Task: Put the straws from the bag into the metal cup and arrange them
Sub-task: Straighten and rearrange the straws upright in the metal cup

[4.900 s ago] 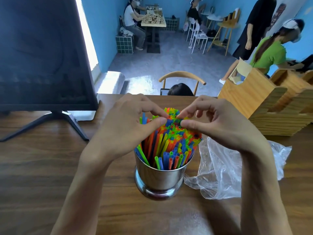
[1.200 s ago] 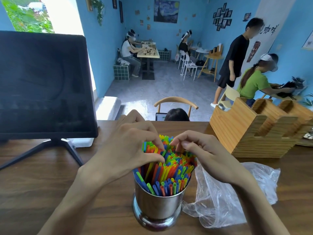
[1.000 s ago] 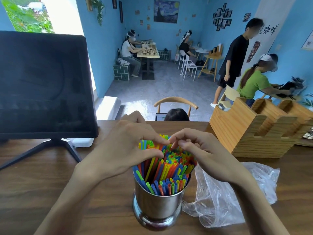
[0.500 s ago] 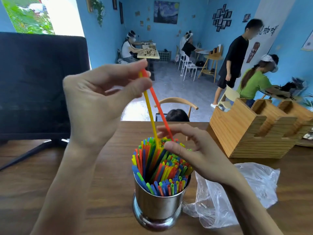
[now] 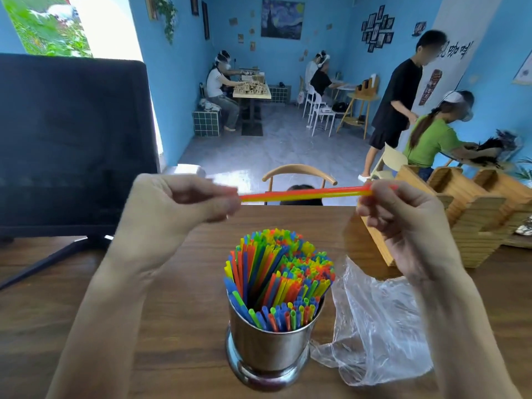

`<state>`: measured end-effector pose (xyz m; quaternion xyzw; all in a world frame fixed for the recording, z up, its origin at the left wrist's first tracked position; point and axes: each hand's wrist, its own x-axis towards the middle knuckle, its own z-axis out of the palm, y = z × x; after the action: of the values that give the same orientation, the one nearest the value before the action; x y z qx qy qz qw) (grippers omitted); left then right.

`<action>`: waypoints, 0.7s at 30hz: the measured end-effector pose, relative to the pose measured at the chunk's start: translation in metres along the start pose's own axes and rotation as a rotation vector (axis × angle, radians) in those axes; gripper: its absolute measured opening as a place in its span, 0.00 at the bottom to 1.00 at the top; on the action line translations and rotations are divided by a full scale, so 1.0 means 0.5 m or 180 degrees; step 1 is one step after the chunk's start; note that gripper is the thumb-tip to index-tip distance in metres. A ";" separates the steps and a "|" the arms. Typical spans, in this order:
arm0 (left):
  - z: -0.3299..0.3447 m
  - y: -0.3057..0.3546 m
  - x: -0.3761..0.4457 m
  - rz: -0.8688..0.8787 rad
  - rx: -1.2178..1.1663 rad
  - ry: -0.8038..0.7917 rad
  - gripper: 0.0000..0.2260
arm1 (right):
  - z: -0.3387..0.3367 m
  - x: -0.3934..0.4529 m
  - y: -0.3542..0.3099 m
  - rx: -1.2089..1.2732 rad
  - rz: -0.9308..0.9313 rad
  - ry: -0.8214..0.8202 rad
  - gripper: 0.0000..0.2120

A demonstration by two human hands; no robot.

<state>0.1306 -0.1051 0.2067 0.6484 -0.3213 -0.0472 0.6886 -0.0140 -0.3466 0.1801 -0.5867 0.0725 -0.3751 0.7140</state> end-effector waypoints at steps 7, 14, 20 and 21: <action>0.015 -0.047 -0.037 0.0070 0.1184 -0.1827 0.06 | 0.051 0.008 -0.014 0.0280 -0.0369 -0.0079 0.08; -0.015 -0.093 -0.020 0.0280 0.1670 -0.1353 0.06 | 0.084 -0.017 0.009 -0.0237 -0.0885 -0.0071 0.11; 0.007 -0.113 -0.015 0.0634 0.1802 -0.1208 0.11 | 0.091 -0.056 0.054 -0.1460 -0.0929 -0.0591 0.18; 0.011 -0.114 -0.012 0.0681 0.1909 -0.1250 0.12 | 0.089 -0.061 0.067 -0.1806 -0.0994 -0.0717 0.19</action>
<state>0.1433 -0.1158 0.1515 0.7626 -0.5127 -0.0023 0.3944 0.0036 -0.2919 0.1534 -0.8037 0.0039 -0.3777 0.4599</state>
